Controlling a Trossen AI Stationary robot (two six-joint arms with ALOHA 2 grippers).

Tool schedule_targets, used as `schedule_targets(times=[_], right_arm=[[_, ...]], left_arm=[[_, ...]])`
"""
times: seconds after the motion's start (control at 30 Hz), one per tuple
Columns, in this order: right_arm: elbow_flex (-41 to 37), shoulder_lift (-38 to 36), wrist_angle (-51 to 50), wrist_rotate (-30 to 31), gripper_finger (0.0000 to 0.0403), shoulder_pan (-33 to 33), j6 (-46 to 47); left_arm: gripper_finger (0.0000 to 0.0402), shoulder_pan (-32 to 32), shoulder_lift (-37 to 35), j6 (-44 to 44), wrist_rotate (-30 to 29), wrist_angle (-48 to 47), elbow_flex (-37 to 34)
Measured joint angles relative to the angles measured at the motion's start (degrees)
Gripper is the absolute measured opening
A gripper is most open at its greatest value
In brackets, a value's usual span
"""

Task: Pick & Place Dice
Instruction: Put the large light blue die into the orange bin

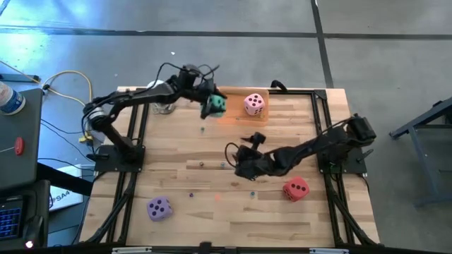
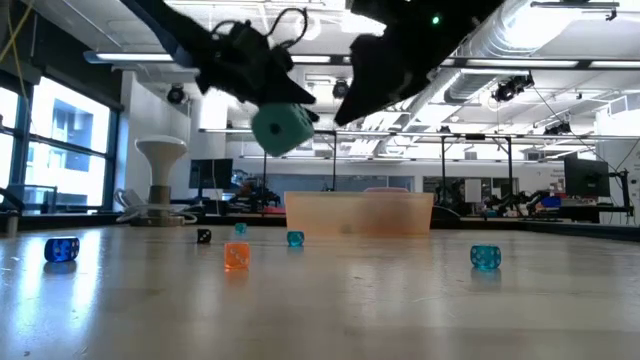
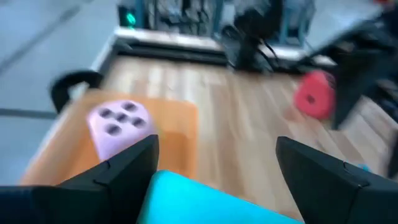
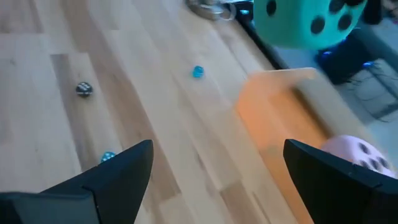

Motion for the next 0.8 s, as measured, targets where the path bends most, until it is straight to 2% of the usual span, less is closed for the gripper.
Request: schedule_targets(times=[0.17,0.33,0.43,0.6,0.8], right_arm=[[0.0,-0.15,-5.06,5.9,0.0353,3.3,4.59],[0.0,-0.15,-7.42,7.94,0.0353,4.65,7.15],[0.0,-0.15,-7.47,7.87,0.0353,5.12,7.1],[0.0,-0.15,-7.84,7.83,0.0353,5.12,7.08],[0.0,-0.13,-8.2,7.69,0.0353,5.12,7.16]], left_arm=[[0.0305,0.51,9.4,-6.59,-0.03,17.18,0.0],[0.0305,1.24,14.69,-12.57,-2.16,30.1,0.01],[0.0315,1.51,15.6,-13.11,-5.33,30.69,0.04],[0.0339,1.02,15.51,-14.64,-16.59,31.05,0.22],[0.0345,0.44,15.49,-11.32,-18.4,31.03,0.37]])
